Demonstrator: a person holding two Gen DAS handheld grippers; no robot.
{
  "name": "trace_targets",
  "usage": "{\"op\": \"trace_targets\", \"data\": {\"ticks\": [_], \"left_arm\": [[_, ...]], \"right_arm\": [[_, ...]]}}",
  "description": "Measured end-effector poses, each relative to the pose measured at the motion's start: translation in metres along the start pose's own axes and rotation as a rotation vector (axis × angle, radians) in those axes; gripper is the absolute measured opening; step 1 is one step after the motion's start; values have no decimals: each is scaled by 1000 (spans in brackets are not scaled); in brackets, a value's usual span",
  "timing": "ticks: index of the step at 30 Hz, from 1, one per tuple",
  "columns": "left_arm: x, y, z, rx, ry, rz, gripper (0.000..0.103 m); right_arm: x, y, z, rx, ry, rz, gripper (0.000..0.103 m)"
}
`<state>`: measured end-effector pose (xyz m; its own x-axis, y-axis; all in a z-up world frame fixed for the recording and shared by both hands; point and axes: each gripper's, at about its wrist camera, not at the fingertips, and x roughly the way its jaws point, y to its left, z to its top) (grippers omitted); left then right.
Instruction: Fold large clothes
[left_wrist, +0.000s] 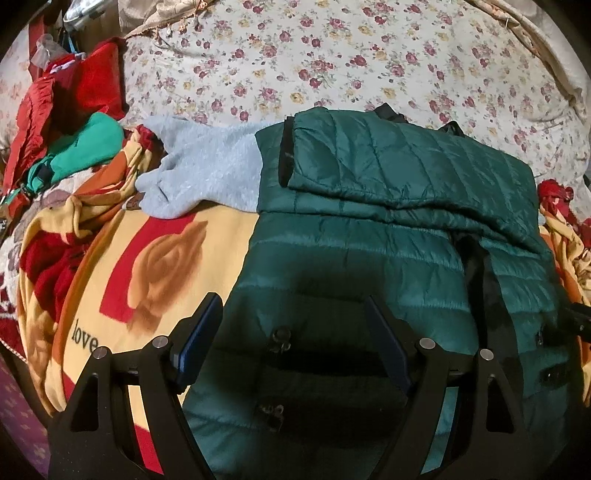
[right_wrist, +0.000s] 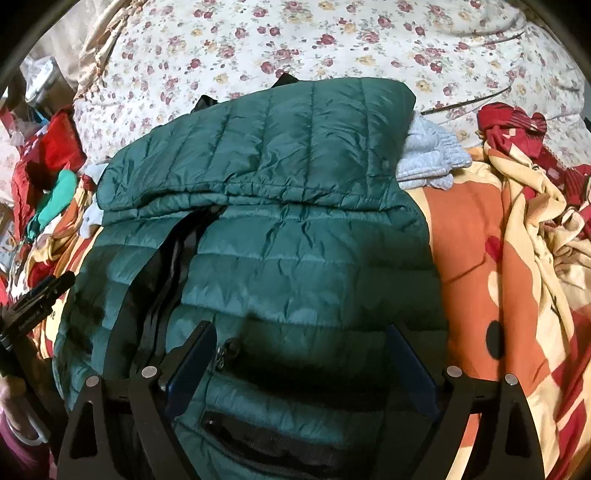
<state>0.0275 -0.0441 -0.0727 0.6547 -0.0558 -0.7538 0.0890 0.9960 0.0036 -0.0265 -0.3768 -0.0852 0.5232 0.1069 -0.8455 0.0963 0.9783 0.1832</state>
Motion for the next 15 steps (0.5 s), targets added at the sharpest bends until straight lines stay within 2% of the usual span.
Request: {"op": "trace_targets", "data": {"ticks": [15], "left_arm": [[-16,13,-15,-5,-23,20,79]], "right_arm": [[-12,9,-19,-19,18,-1,91]]}}
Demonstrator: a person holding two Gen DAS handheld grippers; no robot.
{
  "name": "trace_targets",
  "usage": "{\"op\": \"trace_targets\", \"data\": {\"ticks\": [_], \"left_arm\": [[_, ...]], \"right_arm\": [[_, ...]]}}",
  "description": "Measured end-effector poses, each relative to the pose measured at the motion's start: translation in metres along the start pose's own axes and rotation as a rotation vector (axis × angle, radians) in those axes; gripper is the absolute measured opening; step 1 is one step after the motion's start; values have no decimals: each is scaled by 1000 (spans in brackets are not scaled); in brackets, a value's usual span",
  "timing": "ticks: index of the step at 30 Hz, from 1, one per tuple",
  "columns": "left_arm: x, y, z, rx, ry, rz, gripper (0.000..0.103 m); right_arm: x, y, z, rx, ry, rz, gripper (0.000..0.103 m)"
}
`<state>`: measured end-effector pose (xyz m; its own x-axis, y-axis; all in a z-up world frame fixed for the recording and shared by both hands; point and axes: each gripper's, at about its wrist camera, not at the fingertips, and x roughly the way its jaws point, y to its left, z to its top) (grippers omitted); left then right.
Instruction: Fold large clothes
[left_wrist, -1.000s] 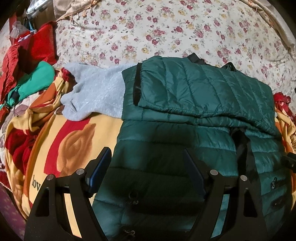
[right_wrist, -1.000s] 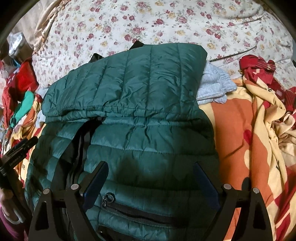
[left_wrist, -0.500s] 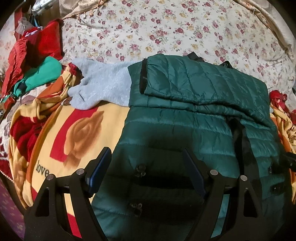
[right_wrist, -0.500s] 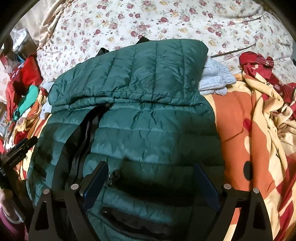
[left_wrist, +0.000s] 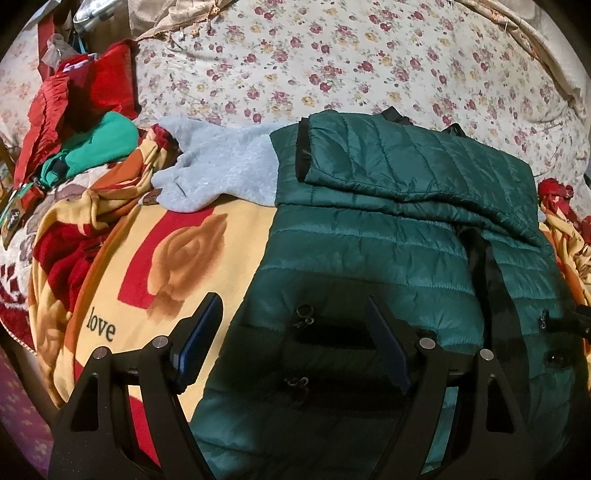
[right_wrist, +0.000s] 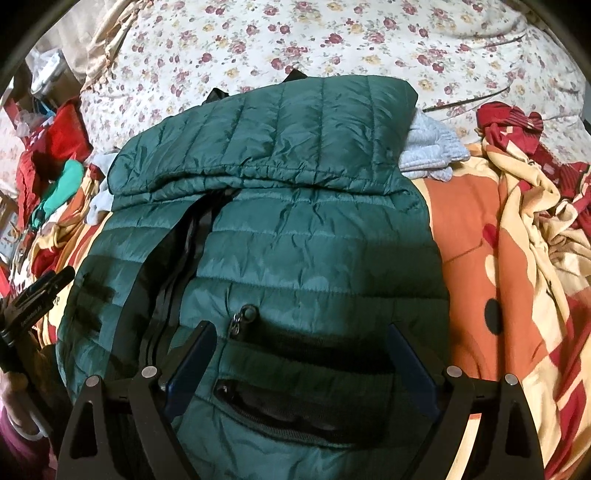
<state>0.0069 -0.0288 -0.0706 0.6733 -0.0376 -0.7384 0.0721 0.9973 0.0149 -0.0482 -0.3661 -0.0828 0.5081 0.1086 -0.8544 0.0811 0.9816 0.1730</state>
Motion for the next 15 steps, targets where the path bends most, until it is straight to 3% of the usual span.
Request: {"op": "trace_targets", "data": {"ticks": [8,15], "left_arm": [[-12,7,-7,0,-11,0,79],[-18,14,-23,3,43,-44,79]], "right_arm": [[-7,-3,-17,19,20,0,91],[-18,-7,-38,26,37,-9,91]]}}
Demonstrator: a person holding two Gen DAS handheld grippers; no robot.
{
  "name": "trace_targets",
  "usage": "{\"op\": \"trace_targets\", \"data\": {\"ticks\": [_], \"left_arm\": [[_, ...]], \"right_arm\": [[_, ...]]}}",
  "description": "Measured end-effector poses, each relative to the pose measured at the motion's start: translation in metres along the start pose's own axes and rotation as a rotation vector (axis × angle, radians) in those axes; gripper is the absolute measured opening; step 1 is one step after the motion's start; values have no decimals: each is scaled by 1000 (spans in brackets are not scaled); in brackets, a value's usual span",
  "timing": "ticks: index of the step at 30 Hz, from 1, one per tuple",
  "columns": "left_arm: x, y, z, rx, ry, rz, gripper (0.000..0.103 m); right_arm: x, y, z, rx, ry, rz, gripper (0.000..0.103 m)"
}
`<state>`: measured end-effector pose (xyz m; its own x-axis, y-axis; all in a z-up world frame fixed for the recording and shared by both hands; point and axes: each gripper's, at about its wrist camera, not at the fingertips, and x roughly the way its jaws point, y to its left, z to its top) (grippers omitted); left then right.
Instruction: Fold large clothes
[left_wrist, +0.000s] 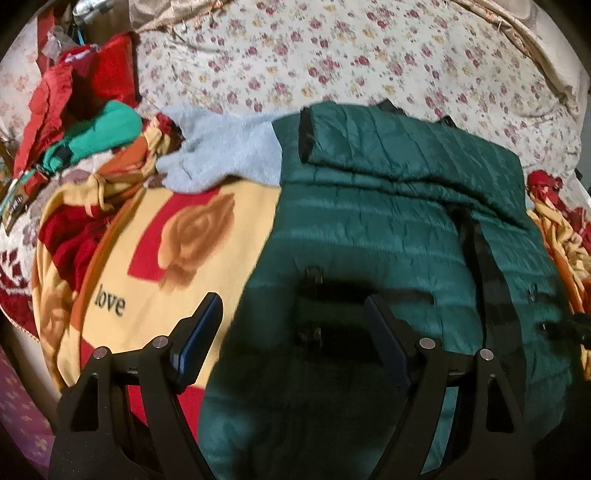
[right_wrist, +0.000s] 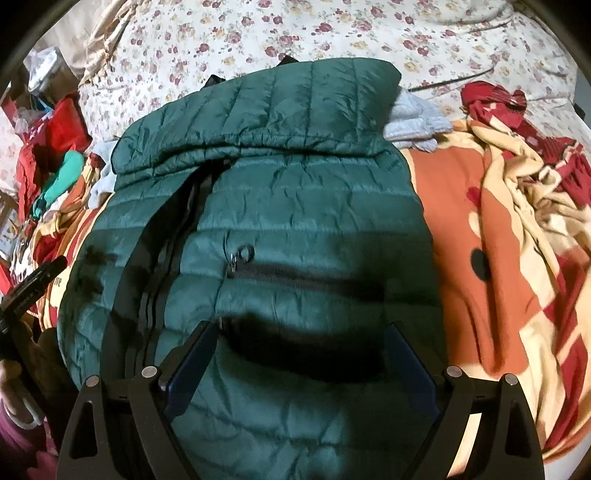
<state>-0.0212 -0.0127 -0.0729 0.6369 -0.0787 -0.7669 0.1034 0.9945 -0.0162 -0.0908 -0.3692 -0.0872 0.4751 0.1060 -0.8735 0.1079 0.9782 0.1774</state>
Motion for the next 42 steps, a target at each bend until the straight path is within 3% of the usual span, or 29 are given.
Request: {"op": "trace_targets", "data": {"ticks": [20,26,33,39,40,41,42], "left_arm": [[16,68,-55,-219,236,-231,80],[20,68,-64,-232,272,-284,86],[20,60,-73,-185,292,-299,88],[19,58,-72,-187,300,-306,87],[18,58,-72,-184,300,-308,80],[16,57,-71,-177,297,-304,63],[12,56,-71,-165,288,-295,52]], "right_arm": [[-13,-48,-52,113,115,-4,91],[-3,-46,-67,114,172,54,91],[6,-51,-81,150,206,170,91],[4,-47,-88,151,174,217,91],[2,-45,-90,138,170,222,91],[-1,-39,-92,102,165,219,82],[-3,-36,-92,76,161,214,76]]}}
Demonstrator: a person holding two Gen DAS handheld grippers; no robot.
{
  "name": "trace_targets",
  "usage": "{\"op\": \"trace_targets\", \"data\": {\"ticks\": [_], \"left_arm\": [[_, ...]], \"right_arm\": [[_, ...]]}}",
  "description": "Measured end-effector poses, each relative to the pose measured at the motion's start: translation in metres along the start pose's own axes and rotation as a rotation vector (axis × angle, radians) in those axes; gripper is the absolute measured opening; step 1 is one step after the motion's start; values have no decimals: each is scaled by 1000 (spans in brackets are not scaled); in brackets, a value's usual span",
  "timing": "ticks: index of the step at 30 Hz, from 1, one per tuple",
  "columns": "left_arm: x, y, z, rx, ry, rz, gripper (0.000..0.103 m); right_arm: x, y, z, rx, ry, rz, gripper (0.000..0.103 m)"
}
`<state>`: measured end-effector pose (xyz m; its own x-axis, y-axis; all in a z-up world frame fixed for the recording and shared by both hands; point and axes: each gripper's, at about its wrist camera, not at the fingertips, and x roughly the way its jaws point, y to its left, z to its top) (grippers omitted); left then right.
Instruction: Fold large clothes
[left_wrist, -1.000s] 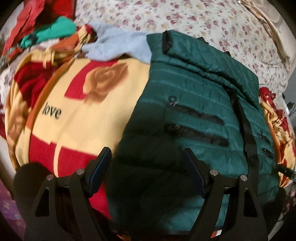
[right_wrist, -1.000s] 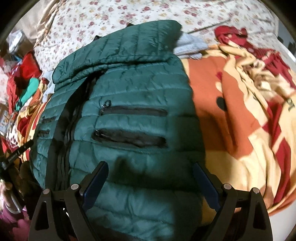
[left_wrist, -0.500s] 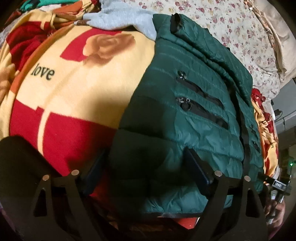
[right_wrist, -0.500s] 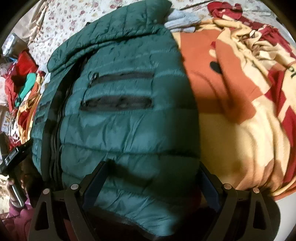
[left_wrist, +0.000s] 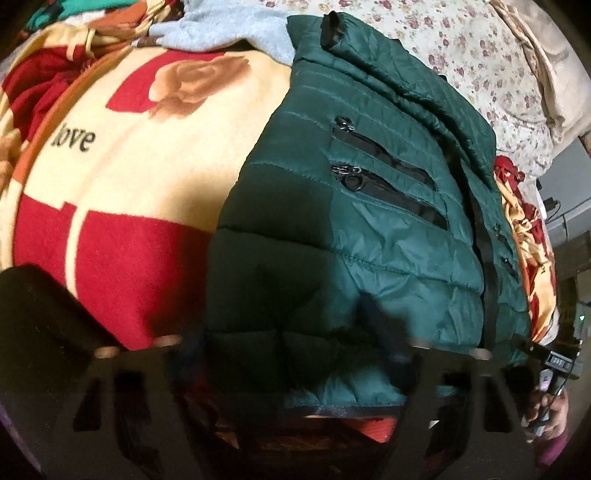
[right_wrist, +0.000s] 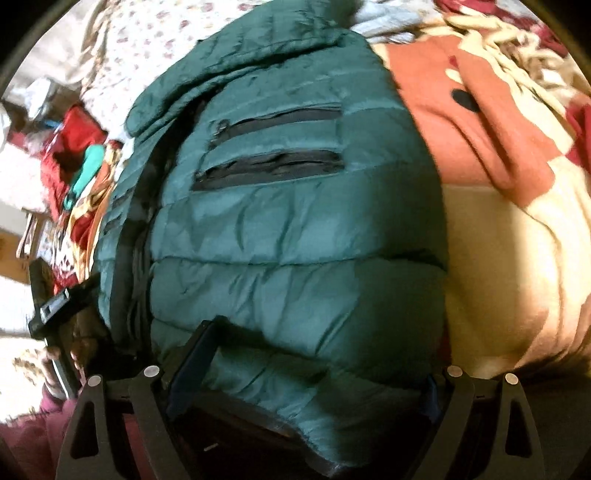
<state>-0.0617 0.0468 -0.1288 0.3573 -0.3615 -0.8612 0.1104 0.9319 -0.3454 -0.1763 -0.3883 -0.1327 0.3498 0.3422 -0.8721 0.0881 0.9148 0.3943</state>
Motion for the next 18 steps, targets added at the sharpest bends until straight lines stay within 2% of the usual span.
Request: {"op": "trace_targets", "data": {"ticks": [1,2,3,5,7,12,18], "left_arm": [[-3,-2,-1,9,-12,11,37],[-5,-3,-1,13,-23,18,29],[-8,-4,-1,17,-33,22,26],[-11,-7,0,29,-41,32,17],[-19,-12,3,48,-60,32,14],[-47,-27,20,82,-138,5,11],[-69,-30,44,55,-217,-32,11]], "right_arm": [[-2,4,-2,-26,-8,1,66],[-3,6,-2,-38,-18,8,59],[-5,7,-2,-47,-28,16,55],[-10,6,-1,-56,-45,16,41],[-16,7,6,-54,-70,26,32],[-56,25,25,-125,-193,47,29],[-75,33,49,-143,-271,43,29]]}}
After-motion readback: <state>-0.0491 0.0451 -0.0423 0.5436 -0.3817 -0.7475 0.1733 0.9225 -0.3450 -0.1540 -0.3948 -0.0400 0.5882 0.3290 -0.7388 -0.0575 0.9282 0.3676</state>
